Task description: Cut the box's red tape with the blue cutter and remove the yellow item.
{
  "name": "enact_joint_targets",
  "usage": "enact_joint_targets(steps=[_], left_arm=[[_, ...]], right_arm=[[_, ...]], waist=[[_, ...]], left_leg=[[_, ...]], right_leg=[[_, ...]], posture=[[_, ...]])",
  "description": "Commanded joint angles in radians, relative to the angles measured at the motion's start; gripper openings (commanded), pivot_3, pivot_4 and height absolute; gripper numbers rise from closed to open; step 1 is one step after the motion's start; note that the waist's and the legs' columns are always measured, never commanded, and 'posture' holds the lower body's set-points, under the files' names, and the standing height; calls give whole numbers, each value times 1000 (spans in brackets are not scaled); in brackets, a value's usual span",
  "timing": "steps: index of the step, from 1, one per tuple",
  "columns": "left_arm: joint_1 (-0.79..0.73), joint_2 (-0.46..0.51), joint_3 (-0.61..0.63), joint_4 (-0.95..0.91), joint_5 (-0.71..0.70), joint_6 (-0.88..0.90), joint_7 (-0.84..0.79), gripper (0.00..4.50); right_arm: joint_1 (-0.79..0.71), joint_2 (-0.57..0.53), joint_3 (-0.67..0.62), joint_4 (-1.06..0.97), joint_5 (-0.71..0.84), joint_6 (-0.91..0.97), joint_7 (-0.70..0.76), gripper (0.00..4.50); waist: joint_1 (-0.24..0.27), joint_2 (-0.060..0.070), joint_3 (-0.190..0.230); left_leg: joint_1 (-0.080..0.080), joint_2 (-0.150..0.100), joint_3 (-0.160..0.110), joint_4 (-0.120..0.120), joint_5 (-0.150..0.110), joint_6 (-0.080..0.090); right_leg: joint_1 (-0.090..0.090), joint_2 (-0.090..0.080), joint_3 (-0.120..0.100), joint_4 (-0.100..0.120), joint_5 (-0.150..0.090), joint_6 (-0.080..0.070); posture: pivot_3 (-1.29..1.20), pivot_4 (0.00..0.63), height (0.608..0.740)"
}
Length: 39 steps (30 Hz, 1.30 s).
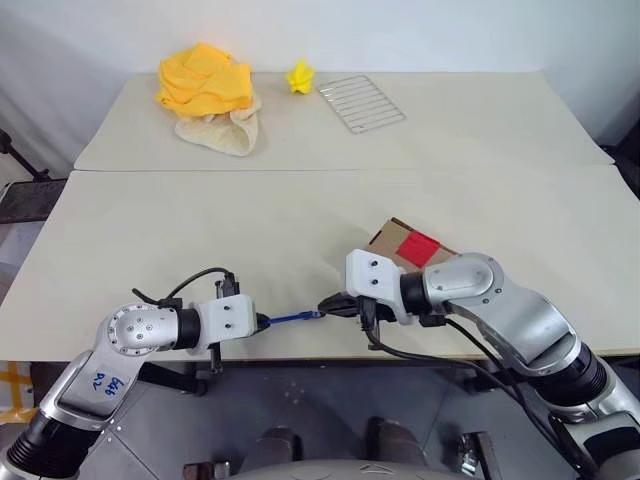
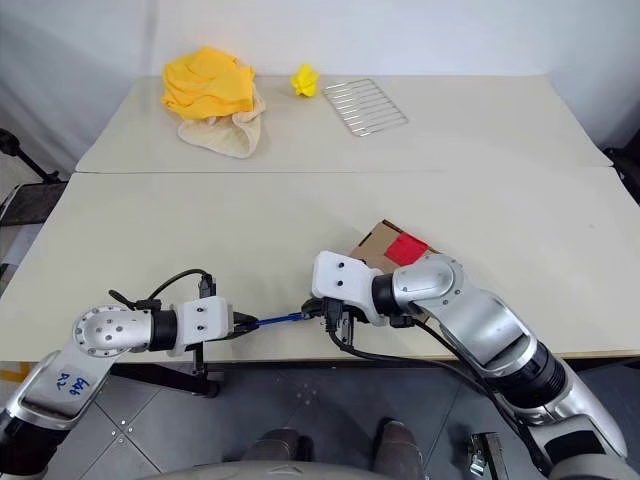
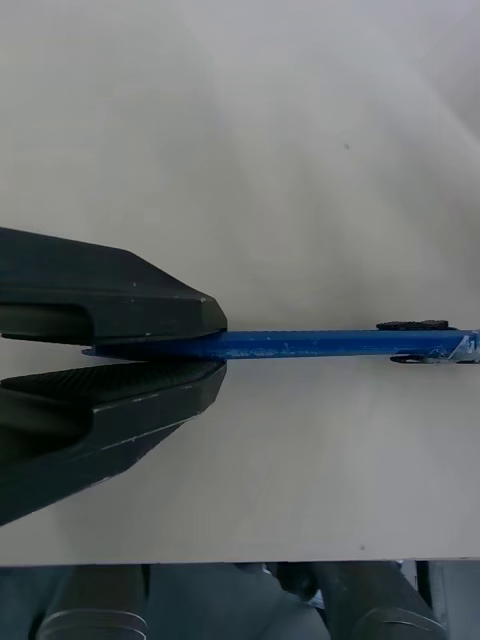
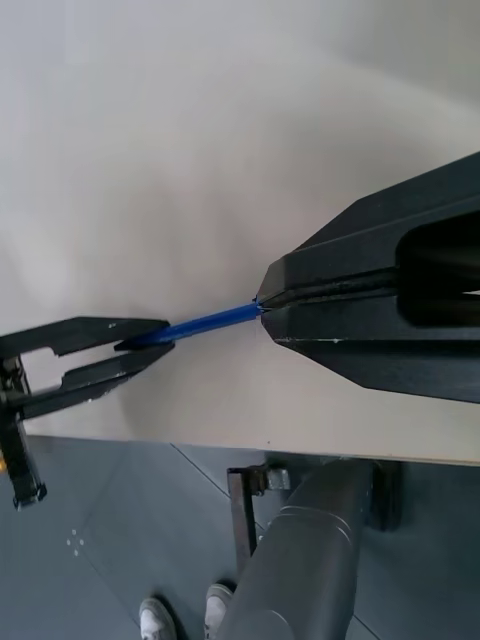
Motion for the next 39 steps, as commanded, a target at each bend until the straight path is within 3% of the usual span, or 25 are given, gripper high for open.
enact_joint_targets(steps=[1,4,14,24,30,36,39], left_arm=[[22,-18,-28,-15,-52,104,-31,558],[8,-36,-27,-6,-75,92,-39,1206],[1,-39,-38,-5,-84,109,-57,4196],[-67,-86,-41,160,-80,98,-47,4196],[-81,-34,-107,205,-57,126,-135,4196],[-94,-27,-127,213,-54,130,-142,2804],[-94,-24,-129,207,-59,136,-147,2804]], right_arm=[[6,-10,-42,-49,10,4,-5,10],[11,-16,-57,-47,18,9,-6,0],[12,-30,-74,-30,11,4,1,0],[21,-32,-74,-32,10,-2,0,0],[23,-37,-80,-37,12,1,-1,0],[25,-43,-88,-42,13,5,-4,0],[26,-44,-91,-44,13,7,-5,0]], waist=[[-1,0,0],[-1,0,0],[-1,0,0],[5,1,0],[-1,1,-1],[-4,3,-2],[-4,3,-2]], left_leg=[[0,0,0,0,0,0],[0,0,0,0,0,0],[0,0,0,0,0,0],[0,0,0,0,0,0],[2,0,0,1,0,0],[3,1,1,0,0,0],[3,1,1,0,0,0]], right_leg=[[0,0,0,0,0,0],[0,0,0,0,0,0],[0,0,0,-1,0,0],[1,0,0,0,0,0],[2,0,1,0,0,0],[2,1,1,0,0,0],[2,1,1,0,0,0]], posture=[[0,150,740],[0,150,740],[0,150,740],[0,150,740],[0,150,740],[0,150,740],[0,150,740]])
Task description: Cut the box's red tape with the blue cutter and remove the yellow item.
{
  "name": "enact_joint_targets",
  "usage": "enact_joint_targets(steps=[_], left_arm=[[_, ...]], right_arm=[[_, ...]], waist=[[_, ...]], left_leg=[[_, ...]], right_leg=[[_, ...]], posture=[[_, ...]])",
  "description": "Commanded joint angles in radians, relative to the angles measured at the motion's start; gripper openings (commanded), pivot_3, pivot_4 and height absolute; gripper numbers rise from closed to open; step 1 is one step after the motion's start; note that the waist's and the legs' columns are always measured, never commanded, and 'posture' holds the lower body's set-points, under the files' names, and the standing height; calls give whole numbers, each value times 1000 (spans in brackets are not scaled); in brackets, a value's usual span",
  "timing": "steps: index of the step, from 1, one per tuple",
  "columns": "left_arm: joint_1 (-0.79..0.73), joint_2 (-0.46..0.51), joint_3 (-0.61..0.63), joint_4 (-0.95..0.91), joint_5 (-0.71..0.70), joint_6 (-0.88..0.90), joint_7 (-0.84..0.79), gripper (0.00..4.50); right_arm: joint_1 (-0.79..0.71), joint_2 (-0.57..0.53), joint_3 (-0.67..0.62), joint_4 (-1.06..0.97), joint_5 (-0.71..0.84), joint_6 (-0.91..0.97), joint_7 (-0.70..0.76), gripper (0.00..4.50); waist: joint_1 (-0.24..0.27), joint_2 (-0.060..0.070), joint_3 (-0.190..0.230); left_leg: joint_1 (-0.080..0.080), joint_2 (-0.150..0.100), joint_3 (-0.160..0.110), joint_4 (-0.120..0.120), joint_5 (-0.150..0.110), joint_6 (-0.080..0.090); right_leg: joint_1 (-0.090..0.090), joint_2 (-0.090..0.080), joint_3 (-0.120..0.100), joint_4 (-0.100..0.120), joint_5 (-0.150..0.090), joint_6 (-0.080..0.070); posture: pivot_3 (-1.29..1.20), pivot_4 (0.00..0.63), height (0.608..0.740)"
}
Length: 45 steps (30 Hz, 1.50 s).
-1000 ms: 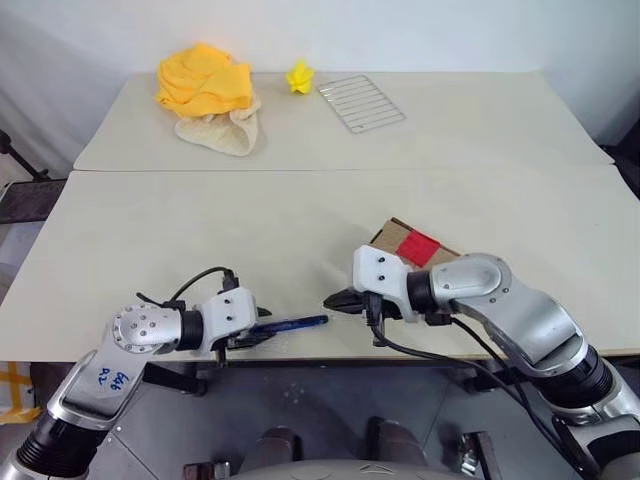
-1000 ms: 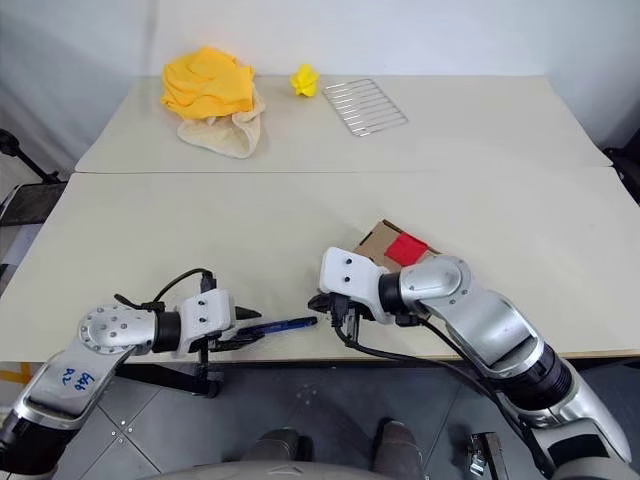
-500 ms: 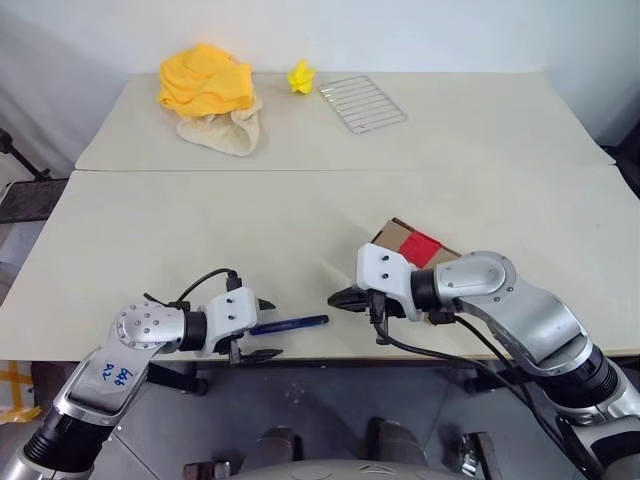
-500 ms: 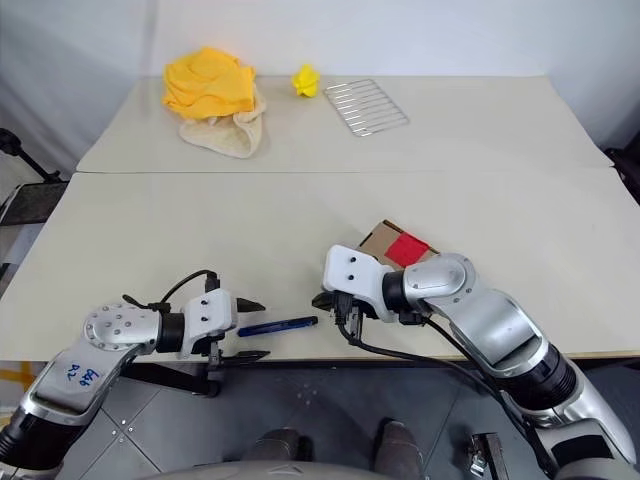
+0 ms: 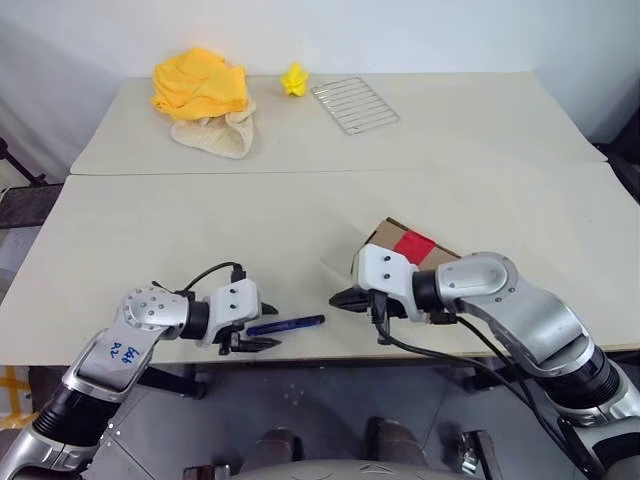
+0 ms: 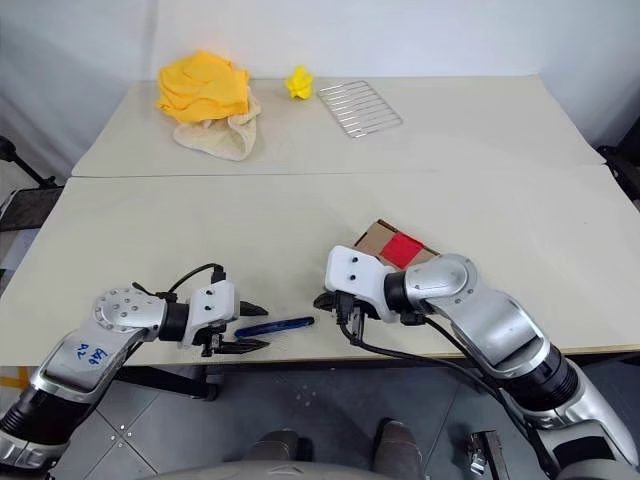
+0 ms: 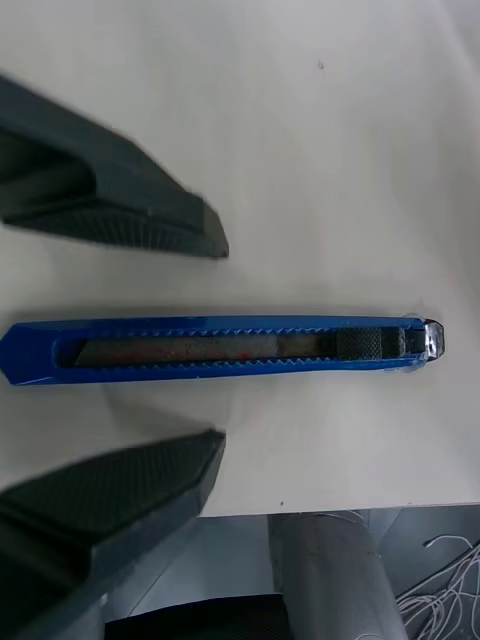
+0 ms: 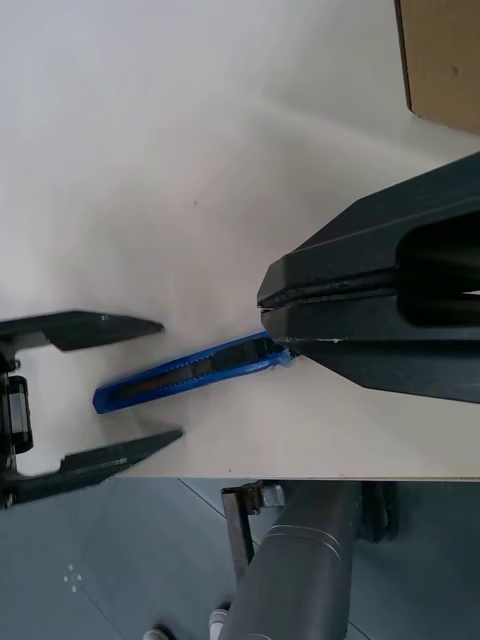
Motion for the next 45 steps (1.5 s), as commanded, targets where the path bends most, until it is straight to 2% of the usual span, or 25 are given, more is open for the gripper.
enact_joint_targets(steps=[1,4,7,13,15,26,29,36,45], left_arm=[[43,19,-61,50,51,45,-6,2804],[51,24,-64,50,51,48,-11,2238],[61,26,-64,45,55,45,-7,1475],[66,35,-70,32,49,59,-16,1475],[72,35,-65,29,54,62,-2,1090],[85,55,-71,-5,49,79,-4,1090],[87,51,-73,-22,55,81,11,495],[87,45,-83,-34,53,89,19,495],[98,58,-81,-65,48,105,17,495]], right_arm=[[3,-13,-40,-45,9,-6,-1,0],[2,-13,-43,-41,8,-6,0,0],[0,-12,-45,-38,7,-7,2,0],[-4,-11,-46,-32,7,-8,4,0],[-6,-10,-45,-28,8,-9,7,0],[-18,9,-3,-10,-6,-29,31,0],[-27,18,43,2,-30,-53,45,0],[-67,66,159,95,-128,-122,57,0],[-76,106,234,171,-210,-194,94,0]], waist=[[0,0,0],[0,0,0],[0,0,0],[-2,1,0],[-2,1,0],[-9,1,-1],[-12,1,-1],[-18,2,-1],[-21,2,-1]], left_leg=[[0,0,0,0,0,0],[0,0,0,0,0,0],[0,0,0,0,0,0],[0,1,1,0,0,0],[0,1,1,0,0,0],[1,2,1,-1,-1,-1],[1,3,1,-1,-1,-1],[1,2,1,-1,-1,-1],[1,2,1,-1,-1,-1]], right_leg=[[0,0,0,0,0,0],[0,0,0,0,0,0],[0,0,0,0,0,0],[0,0,1,0,0,0],[0,1,1,0,0,0],[0,2,1,-1,0,0],[0,2,1,-1,0,0],[0,2,2,-1,0,0],[0,2,2,-1,0,0]], posture=[[0,150,740],[0,150,740],[0,150,740],[0,150,740],[0,150,740],[0,150,740],[0,150,740],[0,150,740],[0,150,740]])
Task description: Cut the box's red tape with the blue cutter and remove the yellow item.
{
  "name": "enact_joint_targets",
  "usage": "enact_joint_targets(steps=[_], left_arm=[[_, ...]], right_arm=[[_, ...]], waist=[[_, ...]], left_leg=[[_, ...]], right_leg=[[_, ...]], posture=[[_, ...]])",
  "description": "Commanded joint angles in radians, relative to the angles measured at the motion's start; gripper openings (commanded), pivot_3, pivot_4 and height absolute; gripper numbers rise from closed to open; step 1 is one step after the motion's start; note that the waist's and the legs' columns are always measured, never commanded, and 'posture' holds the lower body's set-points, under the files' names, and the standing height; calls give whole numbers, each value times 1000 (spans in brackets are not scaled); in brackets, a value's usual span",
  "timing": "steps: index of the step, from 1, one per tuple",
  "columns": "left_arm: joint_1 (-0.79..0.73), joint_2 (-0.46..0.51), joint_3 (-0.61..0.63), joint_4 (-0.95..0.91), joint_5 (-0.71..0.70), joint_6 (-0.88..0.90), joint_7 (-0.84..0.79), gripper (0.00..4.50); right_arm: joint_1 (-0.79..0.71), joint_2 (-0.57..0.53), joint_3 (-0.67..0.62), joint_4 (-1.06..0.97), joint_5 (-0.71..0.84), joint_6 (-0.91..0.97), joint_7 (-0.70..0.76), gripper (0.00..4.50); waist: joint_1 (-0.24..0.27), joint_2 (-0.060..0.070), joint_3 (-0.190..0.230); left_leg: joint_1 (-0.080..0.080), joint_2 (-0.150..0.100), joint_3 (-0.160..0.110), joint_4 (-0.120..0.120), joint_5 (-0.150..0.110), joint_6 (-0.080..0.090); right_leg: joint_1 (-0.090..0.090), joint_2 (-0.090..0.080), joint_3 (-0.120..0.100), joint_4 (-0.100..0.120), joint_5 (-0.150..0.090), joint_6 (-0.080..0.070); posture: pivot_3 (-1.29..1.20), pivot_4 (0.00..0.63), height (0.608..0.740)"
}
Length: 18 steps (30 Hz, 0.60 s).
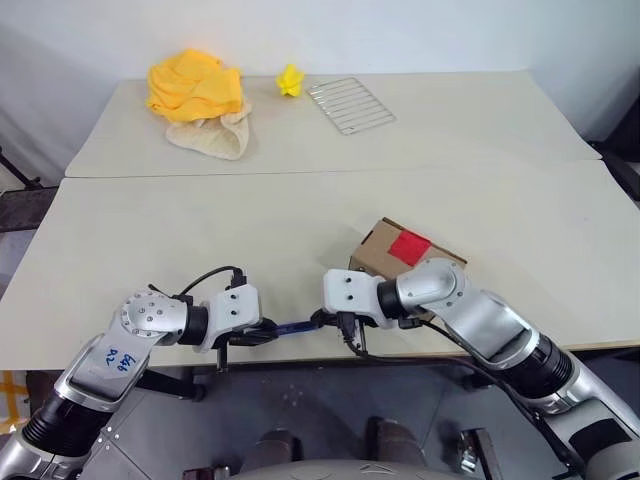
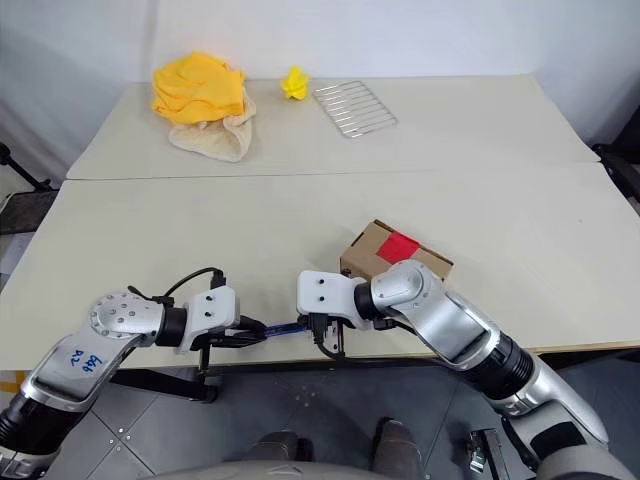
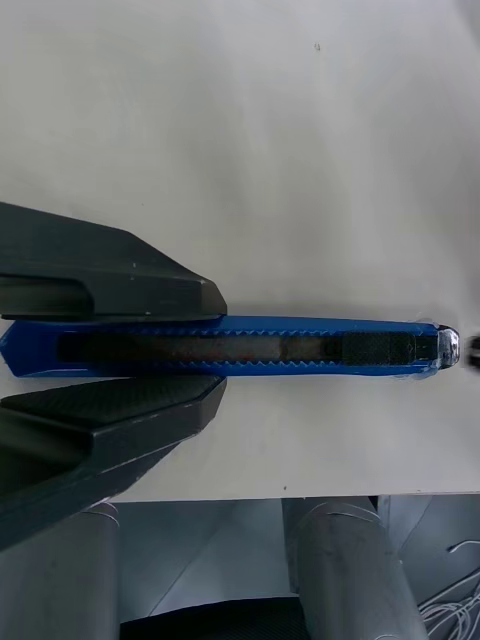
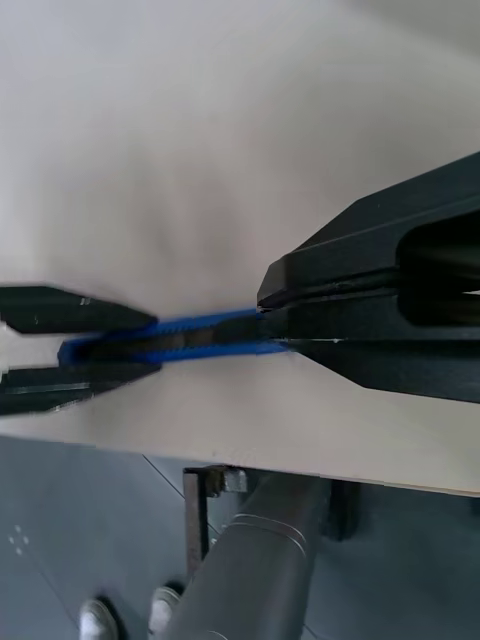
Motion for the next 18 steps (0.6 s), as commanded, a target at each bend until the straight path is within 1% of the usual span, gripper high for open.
enact_joint_targets(steps=[1,8,18], left_arm=[[62,17,-77,21,40,53,-14,495],[70,18,-75,-8,35,72,-8,495],[68,17,-76,-31,32,85,-8,495]], right_arm=[[-3,7,12,-2,-27,-41,22,0],[14,18,40,45,-82,-96,41,0],[25,48,31,87,-114,-130,49,0]], waist=[[-1,0,0],[-2,0,0],[-2,1,-1]], left_leg=[[0,0,0,0,0,0],[0,0,0,0,0,0],[0,0,0,0,0,0]], right_leg=[[0,0,0,0,0,0],[0,0,0,0,0,0],[0,0,0,0,0,0]], posture=[[0,150,740],[0,150,740],[0,150,740]])
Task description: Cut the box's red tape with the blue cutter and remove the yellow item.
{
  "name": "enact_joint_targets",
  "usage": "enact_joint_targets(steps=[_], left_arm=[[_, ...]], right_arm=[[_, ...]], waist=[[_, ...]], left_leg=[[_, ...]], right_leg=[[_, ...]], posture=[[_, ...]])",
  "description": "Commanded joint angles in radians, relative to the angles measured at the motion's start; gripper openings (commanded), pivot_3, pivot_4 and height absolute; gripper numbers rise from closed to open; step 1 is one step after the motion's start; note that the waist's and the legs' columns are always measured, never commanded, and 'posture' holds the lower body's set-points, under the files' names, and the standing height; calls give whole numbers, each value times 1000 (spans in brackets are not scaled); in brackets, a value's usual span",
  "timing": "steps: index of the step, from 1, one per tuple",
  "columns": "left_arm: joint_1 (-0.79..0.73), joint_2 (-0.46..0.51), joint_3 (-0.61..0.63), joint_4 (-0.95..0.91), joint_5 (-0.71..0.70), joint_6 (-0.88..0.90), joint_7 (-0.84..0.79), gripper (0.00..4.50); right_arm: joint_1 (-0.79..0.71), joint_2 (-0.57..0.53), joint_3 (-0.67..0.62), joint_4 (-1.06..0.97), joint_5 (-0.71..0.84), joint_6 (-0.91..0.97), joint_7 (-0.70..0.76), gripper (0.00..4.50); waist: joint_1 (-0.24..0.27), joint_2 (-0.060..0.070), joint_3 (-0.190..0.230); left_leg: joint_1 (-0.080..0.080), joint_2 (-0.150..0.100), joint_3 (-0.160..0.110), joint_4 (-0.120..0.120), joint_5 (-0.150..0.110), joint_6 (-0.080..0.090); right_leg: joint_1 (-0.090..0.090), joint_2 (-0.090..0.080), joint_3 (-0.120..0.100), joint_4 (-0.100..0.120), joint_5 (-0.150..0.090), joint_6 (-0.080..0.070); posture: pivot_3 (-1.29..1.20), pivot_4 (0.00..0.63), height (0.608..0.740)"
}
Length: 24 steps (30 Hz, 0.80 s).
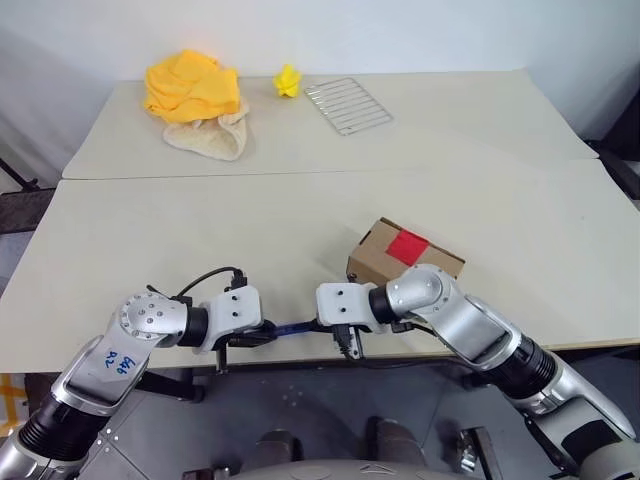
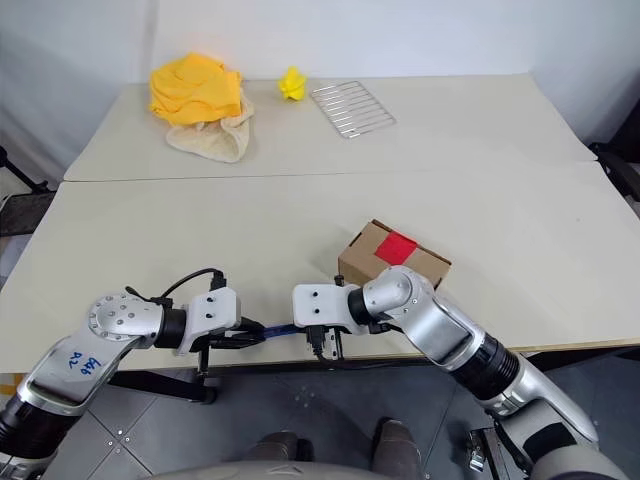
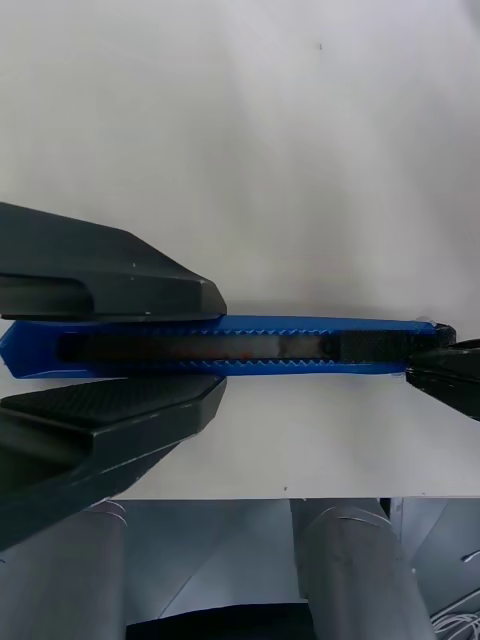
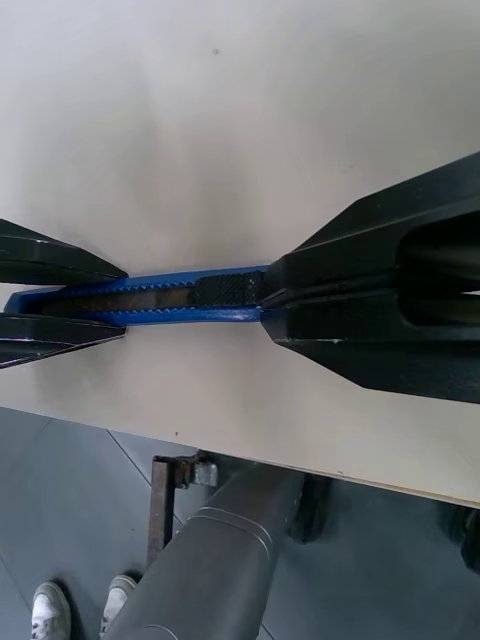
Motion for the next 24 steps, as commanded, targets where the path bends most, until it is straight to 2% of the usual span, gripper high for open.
enact_joint_targets(steps=[1,10,24], left_arm=[[58,9,-78,16,22,38,-22,495],[53,2,-90,13,28,30,-25,495],[61,4,-88,-6,36,26,-32,495]], right_arm=[[17,14,0,21,-20,-12,-2,0],[27,64,6,79,-45,-42,-15,0],[10,227,33,201,-88,-102,-40,0]], waist=[[0,0,0],[0,1,-1],[-3,4,-6]], left_leg=[[0,0,0,0,0,0],[0,0,0,0,0,0],[2,1,0,0,0,-1]], right_leg=[[0,0,0,0,0,0],[0,0,0,0,0,0],[0,1,1,1,0,0]], posture=[[0,150,740],[0,150,740],[0,150,740]])
